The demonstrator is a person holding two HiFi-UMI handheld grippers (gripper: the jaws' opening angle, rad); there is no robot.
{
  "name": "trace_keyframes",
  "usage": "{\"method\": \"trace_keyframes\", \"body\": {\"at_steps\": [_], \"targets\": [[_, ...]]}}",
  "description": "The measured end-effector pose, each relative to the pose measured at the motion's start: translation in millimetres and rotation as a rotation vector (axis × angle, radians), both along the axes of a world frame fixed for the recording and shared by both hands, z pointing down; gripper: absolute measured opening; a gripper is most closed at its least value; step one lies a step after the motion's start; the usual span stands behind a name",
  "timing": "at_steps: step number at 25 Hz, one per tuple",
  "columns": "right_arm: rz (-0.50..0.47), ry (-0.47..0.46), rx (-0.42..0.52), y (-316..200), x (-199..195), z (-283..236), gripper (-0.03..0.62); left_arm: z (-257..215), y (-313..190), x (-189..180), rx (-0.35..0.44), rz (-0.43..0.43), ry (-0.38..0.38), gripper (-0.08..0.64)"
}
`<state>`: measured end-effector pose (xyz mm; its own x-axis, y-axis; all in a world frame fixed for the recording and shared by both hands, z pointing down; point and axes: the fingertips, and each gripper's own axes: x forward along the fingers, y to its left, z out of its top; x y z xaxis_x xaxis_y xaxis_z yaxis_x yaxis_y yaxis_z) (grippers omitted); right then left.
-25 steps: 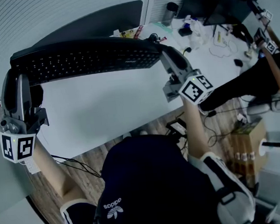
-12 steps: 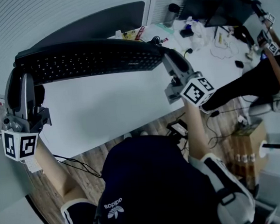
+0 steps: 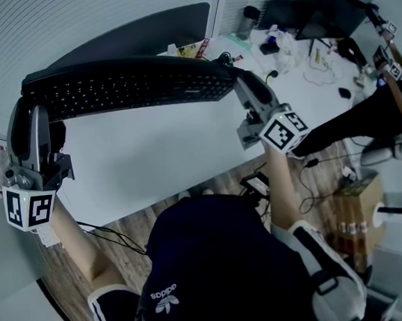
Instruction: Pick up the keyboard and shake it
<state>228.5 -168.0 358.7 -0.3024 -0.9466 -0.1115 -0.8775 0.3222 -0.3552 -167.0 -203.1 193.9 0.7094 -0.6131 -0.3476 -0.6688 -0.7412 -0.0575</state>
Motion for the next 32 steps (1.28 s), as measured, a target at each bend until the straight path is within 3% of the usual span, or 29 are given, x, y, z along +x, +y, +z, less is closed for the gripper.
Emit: {"method": "trace_keyframes", "body": {"at_steps": [32], "targets": [[-0.035, -0.014, -0.018, -8.8, -1.1, 3.7, 0.163, -2.8, 3.0, 1.4, -0.001, -0.025, -0.012, 0.189]]}}
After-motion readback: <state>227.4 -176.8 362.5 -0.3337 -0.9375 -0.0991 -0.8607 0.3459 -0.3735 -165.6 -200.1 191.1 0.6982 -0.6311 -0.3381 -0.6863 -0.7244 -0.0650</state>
